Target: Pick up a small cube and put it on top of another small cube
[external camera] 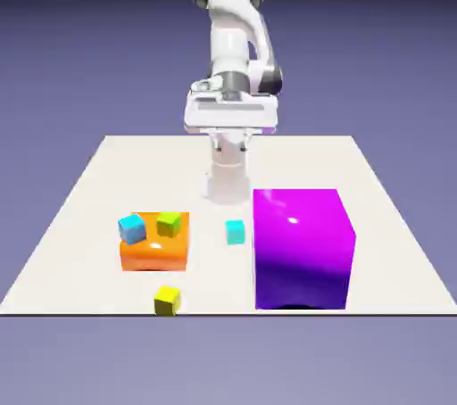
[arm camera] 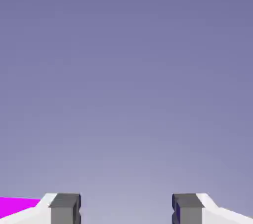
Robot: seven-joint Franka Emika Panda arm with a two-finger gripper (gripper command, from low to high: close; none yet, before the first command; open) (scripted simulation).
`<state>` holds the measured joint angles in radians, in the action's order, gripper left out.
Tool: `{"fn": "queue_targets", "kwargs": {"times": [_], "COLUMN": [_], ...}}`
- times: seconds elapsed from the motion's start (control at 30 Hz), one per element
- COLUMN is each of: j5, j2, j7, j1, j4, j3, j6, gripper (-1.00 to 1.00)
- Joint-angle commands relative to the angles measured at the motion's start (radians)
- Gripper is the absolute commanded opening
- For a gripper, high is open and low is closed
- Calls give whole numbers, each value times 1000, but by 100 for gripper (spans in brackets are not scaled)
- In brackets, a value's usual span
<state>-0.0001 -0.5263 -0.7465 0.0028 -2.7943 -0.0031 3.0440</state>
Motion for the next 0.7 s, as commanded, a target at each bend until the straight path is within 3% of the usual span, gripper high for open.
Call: {"fn": "queue_targets", "kwargs": {"times": [0.0,0.67], "j5": [0,-1], "j2": [36,761], "j7": [-5,-95], "j1": [-8,-161], "j4": [13,273], "j3": [-3,-55], "j6": [6,122], "gripper": [0,0]}}
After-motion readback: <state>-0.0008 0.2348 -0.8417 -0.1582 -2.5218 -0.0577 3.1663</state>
